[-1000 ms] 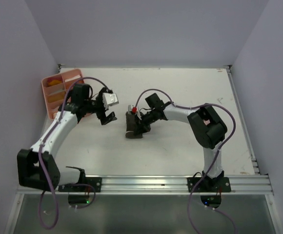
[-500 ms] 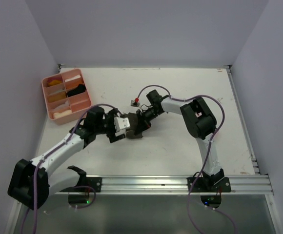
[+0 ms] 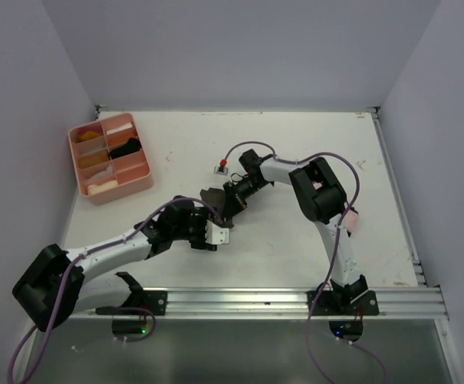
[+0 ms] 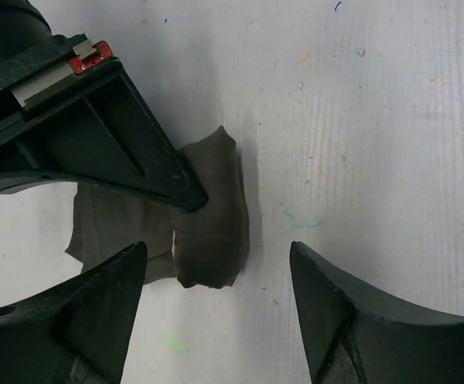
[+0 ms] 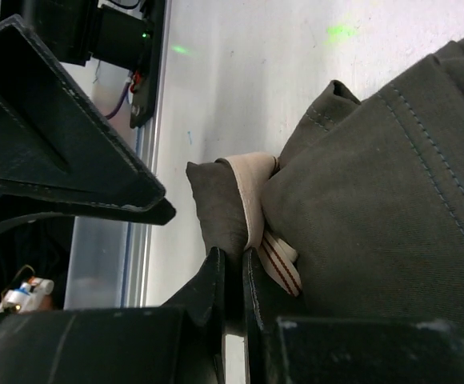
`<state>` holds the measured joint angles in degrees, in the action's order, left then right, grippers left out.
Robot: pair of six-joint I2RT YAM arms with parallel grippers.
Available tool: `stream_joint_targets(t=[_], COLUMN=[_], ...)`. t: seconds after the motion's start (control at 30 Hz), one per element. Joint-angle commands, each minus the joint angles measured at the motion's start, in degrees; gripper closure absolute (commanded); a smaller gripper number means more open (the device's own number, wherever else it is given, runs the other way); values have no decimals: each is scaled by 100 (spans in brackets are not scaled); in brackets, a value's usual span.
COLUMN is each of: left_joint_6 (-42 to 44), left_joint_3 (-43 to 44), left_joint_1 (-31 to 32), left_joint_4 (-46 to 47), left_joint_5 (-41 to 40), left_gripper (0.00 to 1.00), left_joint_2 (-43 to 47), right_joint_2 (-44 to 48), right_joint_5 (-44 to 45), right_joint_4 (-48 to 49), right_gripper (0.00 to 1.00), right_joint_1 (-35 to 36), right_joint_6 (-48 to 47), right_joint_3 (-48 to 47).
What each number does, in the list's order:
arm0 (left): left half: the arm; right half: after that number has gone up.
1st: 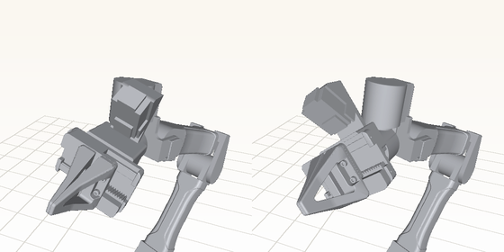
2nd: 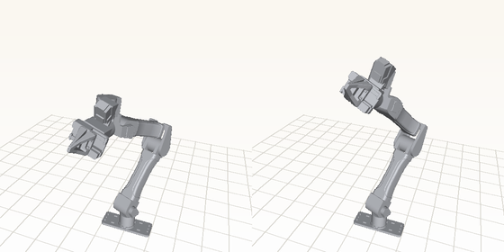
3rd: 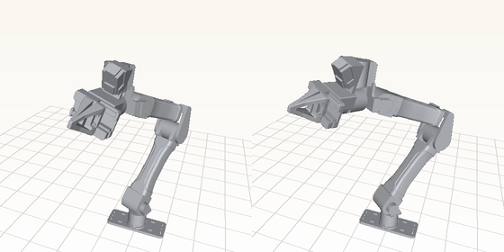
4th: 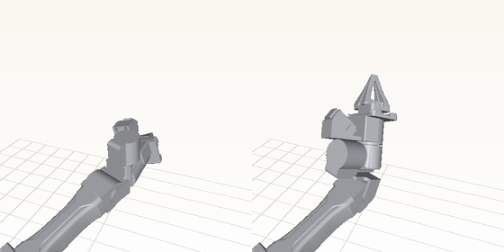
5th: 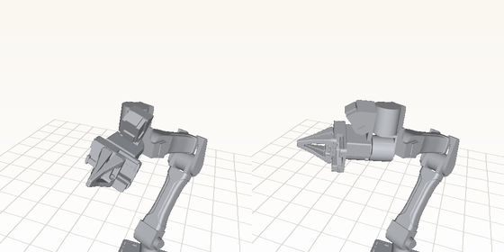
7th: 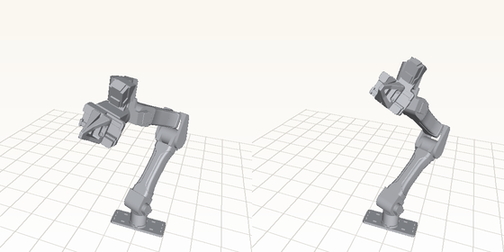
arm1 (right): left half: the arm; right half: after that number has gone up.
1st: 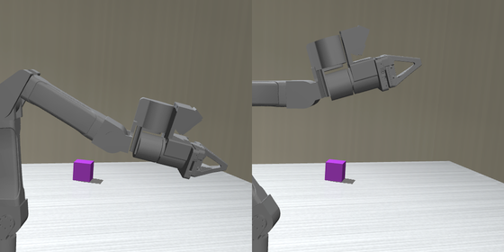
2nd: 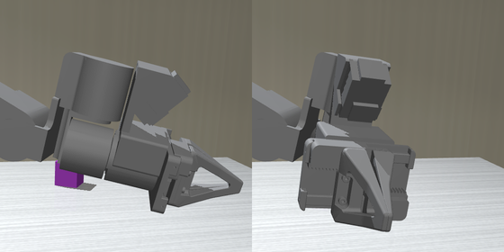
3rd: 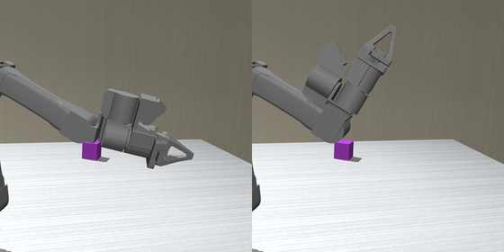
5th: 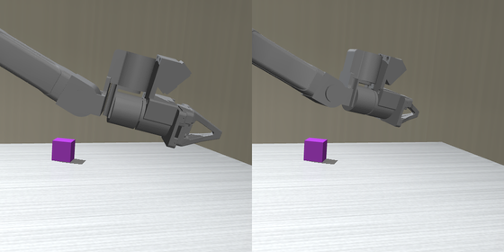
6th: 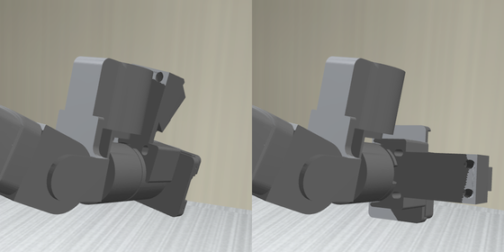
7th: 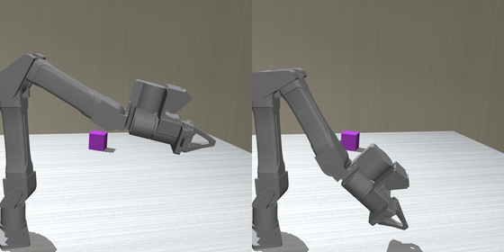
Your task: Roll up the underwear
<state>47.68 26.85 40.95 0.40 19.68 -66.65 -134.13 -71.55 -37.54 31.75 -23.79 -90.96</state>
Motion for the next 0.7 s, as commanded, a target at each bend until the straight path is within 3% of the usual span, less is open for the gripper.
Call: stream_joint_targets(t=[0.0,0.27,0.67], left_joint_6=[136,417,778], left_joint_3=[-40,-48,-22], left_joint_1=[27,27,220], left_joint_4=[574,821,926], left_joint_5=[-131,-307,-439], left_gripper=[26,32,36], left_joint_2=[-181,-603,-849], right_joint_2=[-404,-641,-685], right_joint_5=[853,739,862], right_joint_4=[-324,-491,27], right_gripper=[100,100,100], right_joint_1=[33,-19,-19], right_joint_6=[59,340,1254], right_joint_3=[96,-54,69])
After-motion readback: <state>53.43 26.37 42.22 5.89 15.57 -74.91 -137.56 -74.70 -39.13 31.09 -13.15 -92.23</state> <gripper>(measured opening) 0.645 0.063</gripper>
